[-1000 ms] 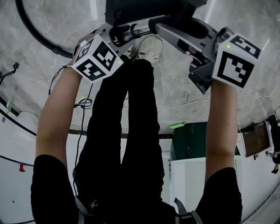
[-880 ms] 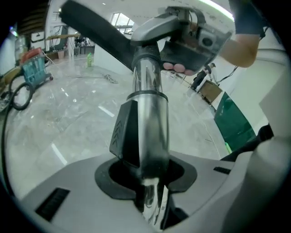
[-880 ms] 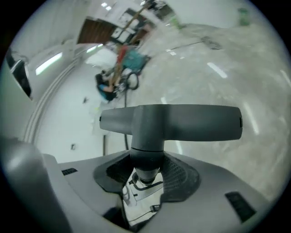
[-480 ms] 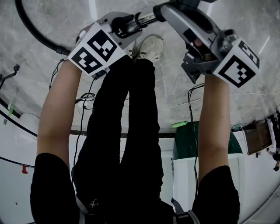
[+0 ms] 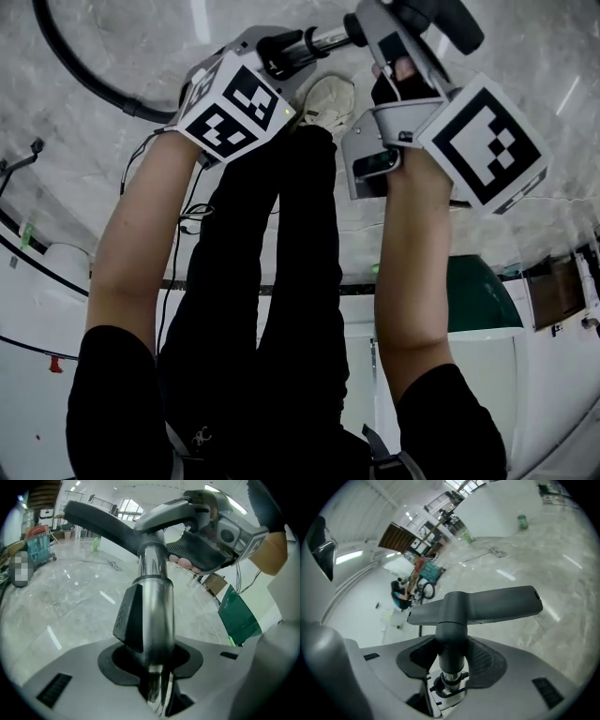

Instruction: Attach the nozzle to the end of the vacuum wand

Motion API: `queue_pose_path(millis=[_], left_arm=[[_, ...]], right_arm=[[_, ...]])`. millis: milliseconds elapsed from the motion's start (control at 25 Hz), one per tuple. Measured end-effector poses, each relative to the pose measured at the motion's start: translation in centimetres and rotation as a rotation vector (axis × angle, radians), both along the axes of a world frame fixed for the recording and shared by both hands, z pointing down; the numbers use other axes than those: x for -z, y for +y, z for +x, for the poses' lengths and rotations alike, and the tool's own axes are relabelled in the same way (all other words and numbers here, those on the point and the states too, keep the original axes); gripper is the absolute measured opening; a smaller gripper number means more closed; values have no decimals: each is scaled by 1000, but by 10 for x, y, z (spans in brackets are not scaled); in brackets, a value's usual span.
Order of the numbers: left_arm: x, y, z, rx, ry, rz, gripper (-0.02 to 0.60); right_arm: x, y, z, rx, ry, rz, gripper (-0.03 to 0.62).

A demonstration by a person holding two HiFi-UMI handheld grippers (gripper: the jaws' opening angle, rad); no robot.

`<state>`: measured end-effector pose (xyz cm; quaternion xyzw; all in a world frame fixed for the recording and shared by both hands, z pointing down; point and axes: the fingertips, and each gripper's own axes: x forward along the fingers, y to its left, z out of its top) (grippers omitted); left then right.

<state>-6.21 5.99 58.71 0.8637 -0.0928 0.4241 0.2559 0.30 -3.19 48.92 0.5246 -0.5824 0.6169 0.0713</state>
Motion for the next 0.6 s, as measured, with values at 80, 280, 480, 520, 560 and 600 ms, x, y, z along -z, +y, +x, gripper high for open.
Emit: queue_pose_path(millis=[80,280,480,520,560,600], left_arm=[[0,5,0,-15,3,-10,146],[5,4,-6,-88,0,-44,141],[5,13,-3,-114,23,-68,140],[3,14,-3,-107,19,-65,140],[1,14,-3,-98,12,-61,140],[-1,14,-3,-88,3,-58,140]], right_arm=[[1,2,-3,-10,6,6,184],[19,-2,-24,268,-230,319,184],[22,6,-28,398,-423,520,184],[20,7,-27,382,-415,506,184],[17,7,-26,348,-394,478,184],[13,7,-24,298,-364,440,184]])
